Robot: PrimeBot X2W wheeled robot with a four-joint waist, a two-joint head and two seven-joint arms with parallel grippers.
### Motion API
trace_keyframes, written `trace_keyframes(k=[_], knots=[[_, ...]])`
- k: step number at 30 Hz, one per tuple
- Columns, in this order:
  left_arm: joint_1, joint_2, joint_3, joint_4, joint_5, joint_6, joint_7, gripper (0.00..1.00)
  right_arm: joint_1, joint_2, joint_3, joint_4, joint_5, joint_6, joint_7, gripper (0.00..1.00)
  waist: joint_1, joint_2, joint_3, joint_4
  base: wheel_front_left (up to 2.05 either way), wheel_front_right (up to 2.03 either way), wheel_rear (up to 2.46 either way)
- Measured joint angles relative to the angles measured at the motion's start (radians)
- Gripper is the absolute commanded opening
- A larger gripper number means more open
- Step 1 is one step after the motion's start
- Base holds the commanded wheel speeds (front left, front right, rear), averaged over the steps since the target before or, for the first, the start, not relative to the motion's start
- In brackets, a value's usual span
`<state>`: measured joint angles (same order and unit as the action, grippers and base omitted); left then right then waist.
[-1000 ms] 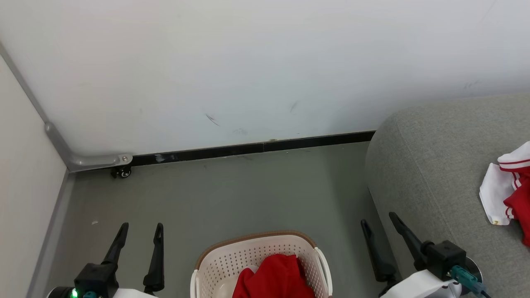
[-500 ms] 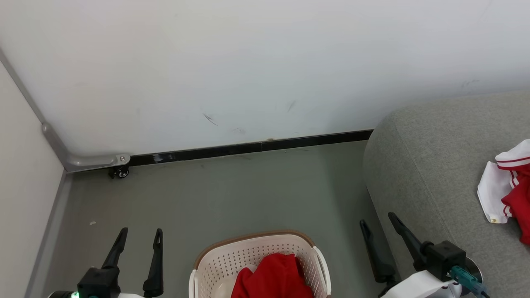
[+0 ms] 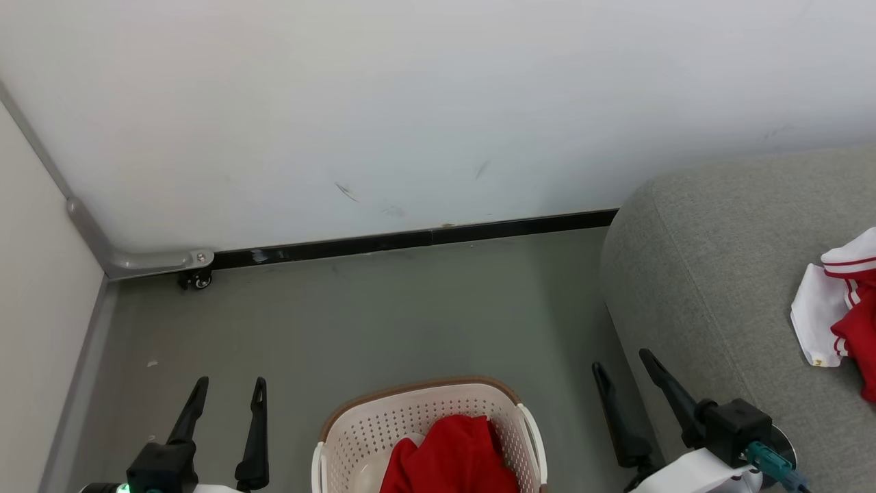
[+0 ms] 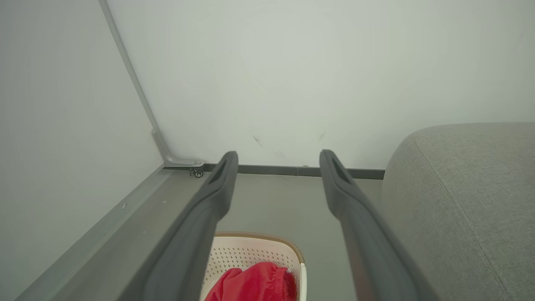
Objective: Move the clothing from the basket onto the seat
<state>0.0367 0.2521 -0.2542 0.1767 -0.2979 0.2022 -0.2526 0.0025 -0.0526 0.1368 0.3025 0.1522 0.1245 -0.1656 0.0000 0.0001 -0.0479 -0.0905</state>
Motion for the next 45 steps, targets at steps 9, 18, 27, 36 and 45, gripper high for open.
trace_keyframes(k=[9,18,27,36,45], knots=[[0.000,-0.002,0.013,-0.001,0.004,-0.001,0.000,1.00,0.001,0.000,0.000,-0.019,0.007,0.000,0.009,1.00,0.0000,0.0000,0.013,-0.002,0.00,0.00,0.00],[0.000,-0.005,0.022,-0.004,0.014,-0.008,0.000,1.00,0.001,0.001,-0.002,-0.040,0.008,0.000,0.009,1.00,0.0000,0.0000,0.030,-0.009,0.00,0.00,0.00],[-0.002,0.003,0.006,0.007,0.031,-0.036,0.000,1.00,0.001,0.002,-0.035,-0.068,0.003,0.000,0.004,1.00,0.0000,0.0000,0.049,-0.018,0.00,0.00,0.00],[-0.057,0.012,-0.034,0.034,0.064,-0.067,0.000,1.00,-0.001,0.003,-0.067,-0.098,-0.040,0.000,-0.002,1.00,0.0000,0.0000,0.079,-0.029,0.00,0.00,0.00],[-0.118,0.012,-0.085,0.070,0.091,-0.099,0.002,1.00,-0.002,0.004,-0.101,-0.127,-0.049,0.000,-0.002,1.00,0.0001,0.0000,0.126,-0.041,0.00,0.00,0.00]])
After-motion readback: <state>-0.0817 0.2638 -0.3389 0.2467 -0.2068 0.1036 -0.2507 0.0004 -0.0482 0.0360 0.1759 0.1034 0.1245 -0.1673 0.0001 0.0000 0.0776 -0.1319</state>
